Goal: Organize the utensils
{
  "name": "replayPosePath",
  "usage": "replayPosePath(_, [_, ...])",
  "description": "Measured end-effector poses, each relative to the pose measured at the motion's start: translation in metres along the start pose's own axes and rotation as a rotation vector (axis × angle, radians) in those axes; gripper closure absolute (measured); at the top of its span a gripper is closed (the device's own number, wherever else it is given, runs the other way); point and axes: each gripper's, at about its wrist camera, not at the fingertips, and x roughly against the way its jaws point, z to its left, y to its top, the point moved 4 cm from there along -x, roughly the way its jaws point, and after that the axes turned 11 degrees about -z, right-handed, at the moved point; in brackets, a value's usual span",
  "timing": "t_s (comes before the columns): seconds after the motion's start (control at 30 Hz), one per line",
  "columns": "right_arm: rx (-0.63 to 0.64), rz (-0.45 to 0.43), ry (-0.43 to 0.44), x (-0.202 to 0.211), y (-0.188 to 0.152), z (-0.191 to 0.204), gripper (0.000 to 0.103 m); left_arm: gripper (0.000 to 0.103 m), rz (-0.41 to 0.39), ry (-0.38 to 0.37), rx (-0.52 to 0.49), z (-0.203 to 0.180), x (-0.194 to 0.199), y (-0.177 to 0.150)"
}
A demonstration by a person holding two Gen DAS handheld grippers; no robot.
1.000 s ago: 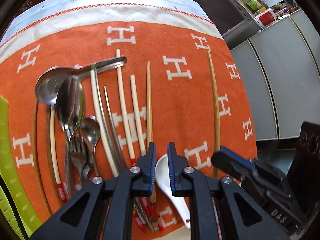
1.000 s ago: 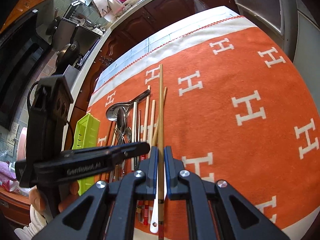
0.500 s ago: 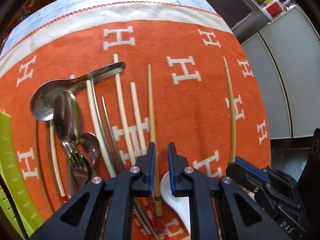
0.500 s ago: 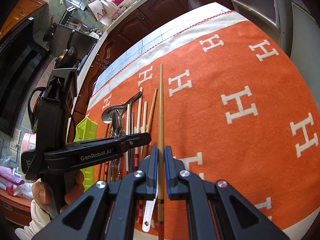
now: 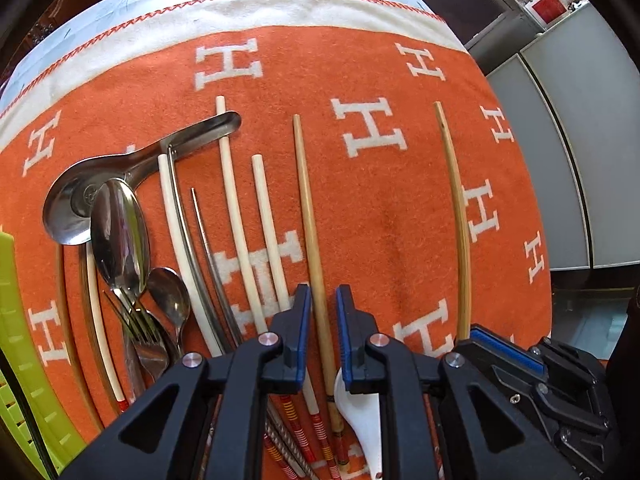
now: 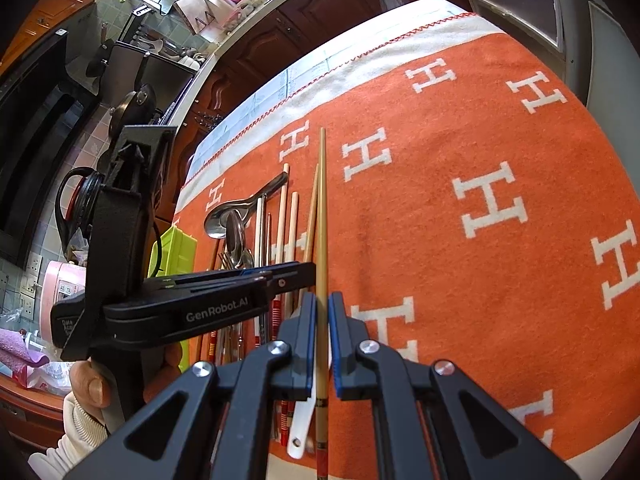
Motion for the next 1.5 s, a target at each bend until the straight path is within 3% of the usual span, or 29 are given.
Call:
replayPosePath(0.17, [-0.001, 0.003, 0.003, -0.001, -0.001, 0.0, 0.097, 0.097, -0.028, 0.021, -0.029, -0.001, 0.003, -0.004])
replayPosePath(0.33, [-0.005, 0.006, 0.014, 0.001, -0.002, 0.002, 0.097, 0.098, -0.061, -0.01, -0.028, 0.003, 0.015, -0.009])
replayPosePath(0.73, [0.038, 0.001, 0.074, 0.016, -0.011, 0.035, 0.097, 0.099, -0.181, -0.112, 0.025, 0.031, 0.113, -0.038])
replayPosePath(0.93, [0.115, 0.021, 0.109, 0.021, -0.022, 0.07, 0.097, 0.099, -0.279, -0.116, 0.05, 0.051, 0.171, -0.065])
replayPosePath(1.23, [0.316, 0.108, 0.175, 0.002, -0.054, 0.154, 0.097, 0.099, -0.416, 0.006, 0.11, 0.103, 0.271, -0.109])
replayPosePath(1.5, [0.427, 0.175, 0.316, -0.018, -0.084, 0.234, 0.097, 0.099, -0.458, 0.165, 0.182, 0.15, 0.328, -0.152])
